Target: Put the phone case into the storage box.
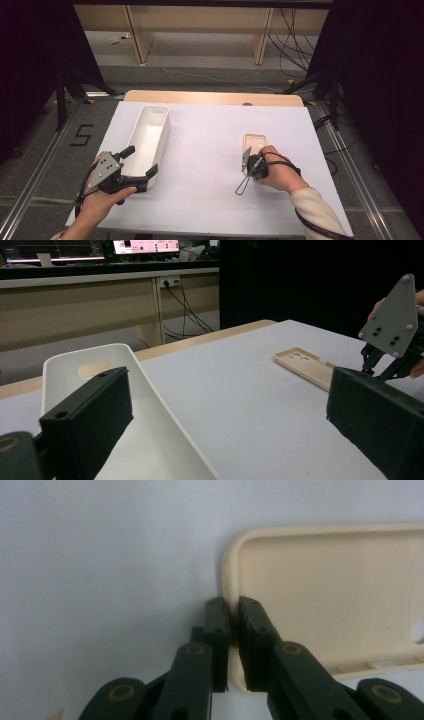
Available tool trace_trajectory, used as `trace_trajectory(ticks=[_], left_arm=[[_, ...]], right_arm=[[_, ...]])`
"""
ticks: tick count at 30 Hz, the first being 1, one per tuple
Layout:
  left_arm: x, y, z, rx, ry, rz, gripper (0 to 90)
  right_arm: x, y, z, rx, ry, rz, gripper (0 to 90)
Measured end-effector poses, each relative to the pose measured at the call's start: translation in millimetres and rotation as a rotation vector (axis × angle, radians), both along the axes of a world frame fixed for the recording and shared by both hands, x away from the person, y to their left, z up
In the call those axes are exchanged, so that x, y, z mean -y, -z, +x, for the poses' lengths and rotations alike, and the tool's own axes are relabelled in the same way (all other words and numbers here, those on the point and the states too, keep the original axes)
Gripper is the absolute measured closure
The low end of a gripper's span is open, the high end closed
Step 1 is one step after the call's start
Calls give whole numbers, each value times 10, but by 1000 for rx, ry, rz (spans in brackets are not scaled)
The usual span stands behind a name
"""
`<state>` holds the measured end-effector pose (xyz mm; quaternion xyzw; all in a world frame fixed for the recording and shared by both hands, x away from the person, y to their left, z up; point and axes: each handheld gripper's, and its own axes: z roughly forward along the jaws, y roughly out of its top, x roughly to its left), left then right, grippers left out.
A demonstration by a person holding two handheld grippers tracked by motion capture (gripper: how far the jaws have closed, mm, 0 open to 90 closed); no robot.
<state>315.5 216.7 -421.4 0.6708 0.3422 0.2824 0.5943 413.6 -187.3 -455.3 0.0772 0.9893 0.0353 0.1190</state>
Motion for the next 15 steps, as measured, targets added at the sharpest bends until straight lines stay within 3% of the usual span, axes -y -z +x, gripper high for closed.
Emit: trace_trajectory(ticks=[15], left_arm=[[-2,-5,-2,3,1,1,41]], right_arm=[[-3,-1,-7,3,-5,-3,852]])
